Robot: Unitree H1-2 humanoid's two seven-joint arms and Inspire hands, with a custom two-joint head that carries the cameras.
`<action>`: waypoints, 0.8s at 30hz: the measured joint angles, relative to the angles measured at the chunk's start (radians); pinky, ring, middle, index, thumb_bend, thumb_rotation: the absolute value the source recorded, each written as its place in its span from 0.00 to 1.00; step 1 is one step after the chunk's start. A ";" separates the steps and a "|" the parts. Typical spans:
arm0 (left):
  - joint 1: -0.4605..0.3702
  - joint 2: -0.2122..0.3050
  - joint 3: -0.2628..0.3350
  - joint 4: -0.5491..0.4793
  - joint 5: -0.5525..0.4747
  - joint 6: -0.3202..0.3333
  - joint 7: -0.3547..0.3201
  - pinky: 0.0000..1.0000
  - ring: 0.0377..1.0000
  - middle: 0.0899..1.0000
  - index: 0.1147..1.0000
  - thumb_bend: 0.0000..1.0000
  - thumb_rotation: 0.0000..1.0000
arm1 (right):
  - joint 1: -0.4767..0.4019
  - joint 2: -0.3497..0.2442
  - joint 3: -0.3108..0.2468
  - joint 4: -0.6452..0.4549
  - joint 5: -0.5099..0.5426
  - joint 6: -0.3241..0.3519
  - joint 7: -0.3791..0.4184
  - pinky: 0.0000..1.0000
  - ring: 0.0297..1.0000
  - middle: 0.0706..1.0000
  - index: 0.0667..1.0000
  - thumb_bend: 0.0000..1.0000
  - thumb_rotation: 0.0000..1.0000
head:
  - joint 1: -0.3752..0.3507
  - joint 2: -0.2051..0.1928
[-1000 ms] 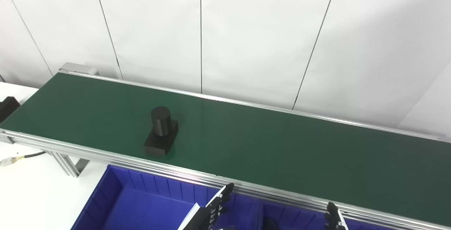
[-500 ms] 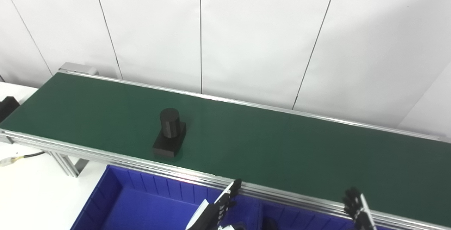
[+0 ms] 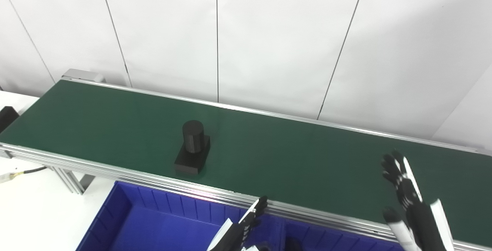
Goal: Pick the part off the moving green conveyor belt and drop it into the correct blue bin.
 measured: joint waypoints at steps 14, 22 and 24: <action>0.013 0.006 0.014 -0.006 -0.005 0.000 0.007 0.99 1.00 1.00 1.00 0.83 0.85 | -0.141 0.025 0.057 0.040 -0.096 0.201 0.023 0.90 0.94 0.95 1.00 0.71 0.90 | -0.086 0.015; 0.026 0.018 0.018 -0.014 -0.008 0.000 0.002 1.00 1.00 1.00 1.00 0.82 0.84 | -0.241 0.052 0.095 0.174 -0.132 0.238 0.031 0.86 0.92 0.94 0.98 0.72 0.82 | -0.132 0.015; 0.028 0.024 0.018 -0.017 -0.009 0.000 -0.001 1.00 1.00 1.00 1.00 0.82 0.84 | -0.263 0.064 0.100 0.203 -0.144 0.238 0.018 0.85 0.91 0.94 0.98 0.73 0.80 | -0.143 0.015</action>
